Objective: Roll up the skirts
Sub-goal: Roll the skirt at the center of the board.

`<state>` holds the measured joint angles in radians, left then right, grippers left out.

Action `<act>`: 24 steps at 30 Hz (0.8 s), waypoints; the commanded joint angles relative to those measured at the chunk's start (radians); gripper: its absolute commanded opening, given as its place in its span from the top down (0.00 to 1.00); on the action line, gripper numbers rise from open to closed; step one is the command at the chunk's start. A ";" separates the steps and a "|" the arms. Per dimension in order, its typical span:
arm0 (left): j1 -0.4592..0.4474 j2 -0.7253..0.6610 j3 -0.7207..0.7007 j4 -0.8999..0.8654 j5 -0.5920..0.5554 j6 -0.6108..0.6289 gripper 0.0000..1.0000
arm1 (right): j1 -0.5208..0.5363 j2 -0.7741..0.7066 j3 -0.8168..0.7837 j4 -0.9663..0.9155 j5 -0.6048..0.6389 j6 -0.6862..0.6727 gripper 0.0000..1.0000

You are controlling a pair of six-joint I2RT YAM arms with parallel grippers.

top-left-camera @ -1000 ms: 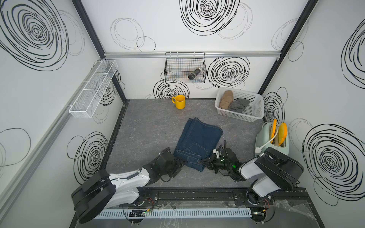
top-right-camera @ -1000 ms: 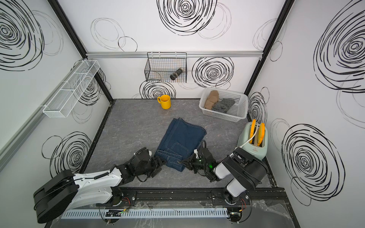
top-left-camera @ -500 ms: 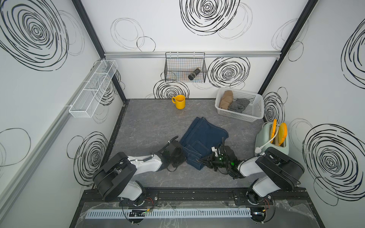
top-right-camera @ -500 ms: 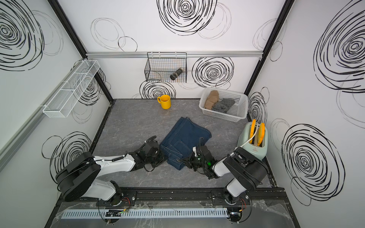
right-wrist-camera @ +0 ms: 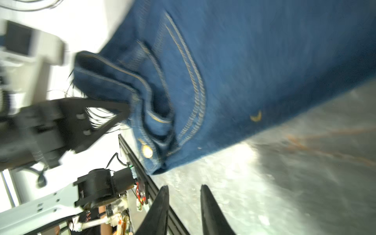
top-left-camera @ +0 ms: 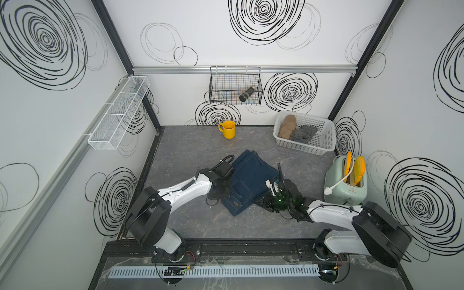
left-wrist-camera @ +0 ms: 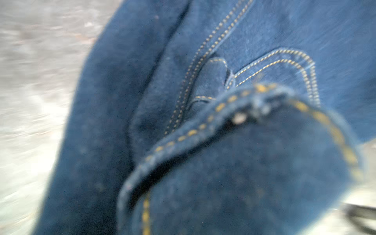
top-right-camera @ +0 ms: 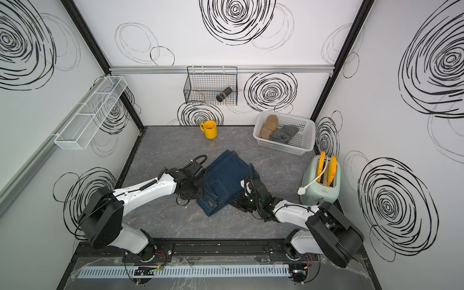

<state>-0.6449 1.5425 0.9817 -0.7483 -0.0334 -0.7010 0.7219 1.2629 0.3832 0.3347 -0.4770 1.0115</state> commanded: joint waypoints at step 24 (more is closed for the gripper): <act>0.070 0.148 0.174 -0.296 0.136 0.053 1.00 | 0.194 0.696 0.458 0.069 -0.160 -0.114 1.00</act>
<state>-0.5808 1.6688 1.1107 -1.0245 0.0677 -0.6353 0.8837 1.9247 0.8696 0.3908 -0.6147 0.8940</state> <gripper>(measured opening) 0.104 0.048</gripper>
